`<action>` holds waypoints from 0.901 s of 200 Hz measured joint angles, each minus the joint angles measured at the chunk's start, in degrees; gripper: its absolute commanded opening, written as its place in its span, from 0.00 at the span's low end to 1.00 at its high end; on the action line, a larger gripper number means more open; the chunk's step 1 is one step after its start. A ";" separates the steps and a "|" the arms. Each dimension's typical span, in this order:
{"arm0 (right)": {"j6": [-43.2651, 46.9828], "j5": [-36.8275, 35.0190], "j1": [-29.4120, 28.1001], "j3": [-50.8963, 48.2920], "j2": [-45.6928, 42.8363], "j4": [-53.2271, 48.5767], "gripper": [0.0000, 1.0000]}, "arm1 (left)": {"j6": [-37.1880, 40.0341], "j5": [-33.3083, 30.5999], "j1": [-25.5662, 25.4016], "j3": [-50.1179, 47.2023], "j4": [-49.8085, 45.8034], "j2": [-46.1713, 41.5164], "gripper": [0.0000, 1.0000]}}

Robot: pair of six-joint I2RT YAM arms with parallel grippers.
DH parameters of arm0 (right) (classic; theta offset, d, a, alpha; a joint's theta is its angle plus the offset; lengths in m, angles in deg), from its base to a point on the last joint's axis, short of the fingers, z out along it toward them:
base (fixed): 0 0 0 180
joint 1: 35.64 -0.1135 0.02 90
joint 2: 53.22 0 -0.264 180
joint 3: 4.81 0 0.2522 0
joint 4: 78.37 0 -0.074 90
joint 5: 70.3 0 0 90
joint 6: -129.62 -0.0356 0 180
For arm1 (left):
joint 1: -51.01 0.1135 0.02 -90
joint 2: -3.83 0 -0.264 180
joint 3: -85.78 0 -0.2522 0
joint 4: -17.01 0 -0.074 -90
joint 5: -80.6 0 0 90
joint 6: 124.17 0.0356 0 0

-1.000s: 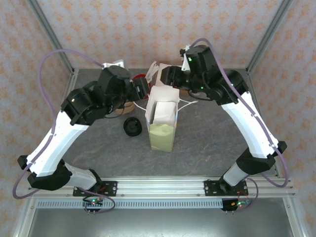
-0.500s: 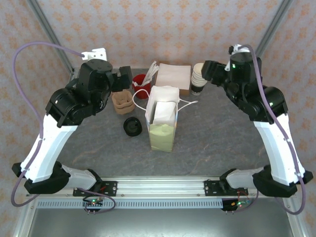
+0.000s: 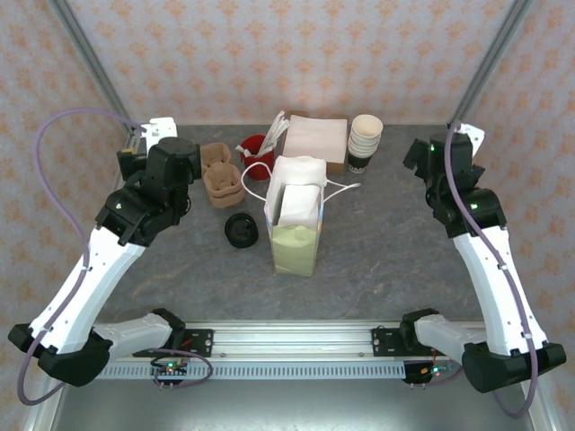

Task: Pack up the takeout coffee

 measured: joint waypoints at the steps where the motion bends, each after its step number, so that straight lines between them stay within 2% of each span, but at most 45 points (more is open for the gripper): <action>1: 0.00 -0.15 0.15 -0.61 -0.13 0.37 0.99 | 0.00 -0.02 0.24 -0.48 0.22 -0.11 1.00; 53: 1.44 -1.46 2.45 -18.95 -3.06 12.61 0.99 | -2.69 -0.13 7.50 -16.70 6.14 -5.49 1.00; 116: 6.05 -4.46 4.90 -42.84 -5.53 34.84 0.99 | -4.72 0.74 11.63 -36.39 17.73 -9.40 1.00; 142: 6.78 -4.63 4.90 -47.89 -4.04 40.54 0.99 | -5.92 0.63 11.89 -46.18 24.00 -11.52 1.00; 180: 8.00 -4.02 5.01 -49.46 -0.48 47.95 0.99 | -7.15 1.20 13.00 -59.17 33.27 -17.11 1.00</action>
